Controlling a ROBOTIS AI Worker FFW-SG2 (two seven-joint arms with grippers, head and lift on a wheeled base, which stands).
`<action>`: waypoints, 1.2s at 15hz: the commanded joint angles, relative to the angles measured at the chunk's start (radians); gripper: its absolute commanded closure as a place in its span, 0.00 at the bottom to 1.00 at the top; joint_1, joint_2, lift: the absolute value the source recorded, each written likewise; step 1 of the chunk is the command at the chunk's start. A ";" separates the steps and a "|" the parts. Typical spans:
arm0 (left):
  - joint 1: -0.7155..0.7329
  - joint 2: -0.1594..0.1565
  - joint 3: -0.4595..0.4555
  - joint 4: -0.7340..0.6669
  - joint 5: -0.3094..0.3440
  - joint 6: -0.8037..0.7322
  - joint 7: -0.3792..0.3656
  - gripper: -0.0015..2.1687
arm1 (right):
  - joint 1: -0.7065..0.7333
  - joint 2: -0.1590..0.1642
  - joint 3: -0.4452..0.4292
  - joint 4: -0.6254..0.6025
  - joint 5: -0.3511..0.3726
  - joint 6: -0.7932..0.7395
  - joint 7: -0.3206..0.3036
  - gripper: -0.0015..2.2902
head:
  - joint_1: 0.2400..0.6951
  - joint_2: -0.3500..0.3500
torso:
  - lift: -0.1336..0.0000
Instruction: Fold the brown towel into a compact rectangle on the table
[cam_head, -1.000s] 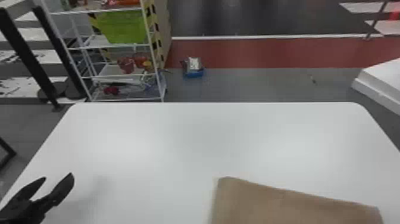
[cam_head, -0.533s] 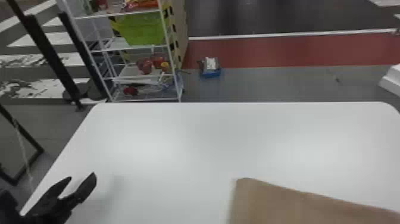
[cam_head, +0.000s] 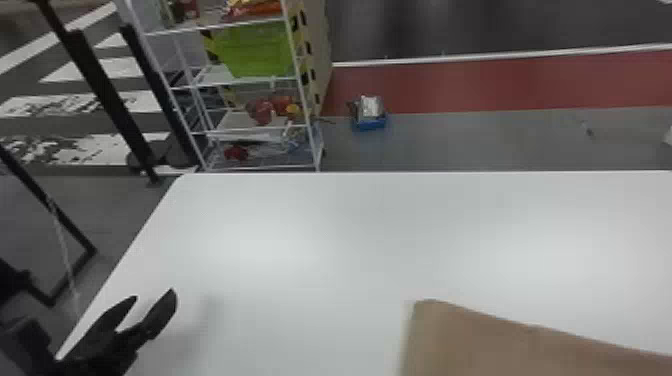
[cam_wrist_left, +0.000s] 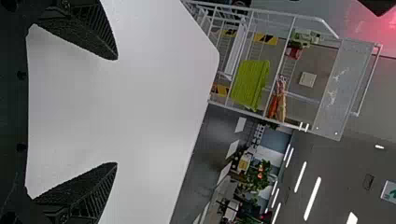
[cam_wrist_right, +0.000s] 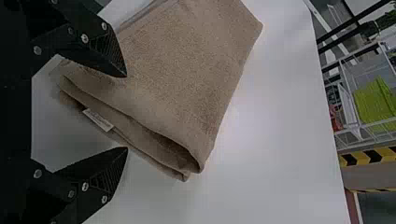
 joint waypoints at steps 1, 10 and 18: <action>0.003 -0.003 0.010 0.000 0.002 0.000 -0.003 0.04 | -0.014 -0.003 0.017 -0.007 0.009 0.012 0.001 0.21 | 1.00 0.80 | 0.08; 0.003 -0.003 0.026 0.002 0.008 0.000 -0.014 0.04 | -0.017 -0.015 0.000 -0.039 0.030 0.097 0.015 0.20 | 1.00 0.84 | 0.08; 0.003 -0.003 0.033 0.008 0.015 0.000 -0.017 0.04 | -0.034 -0.023 0.069 -0.038 0.108 0.104 0.012 0.21 | 1.00 0.83 | 0.08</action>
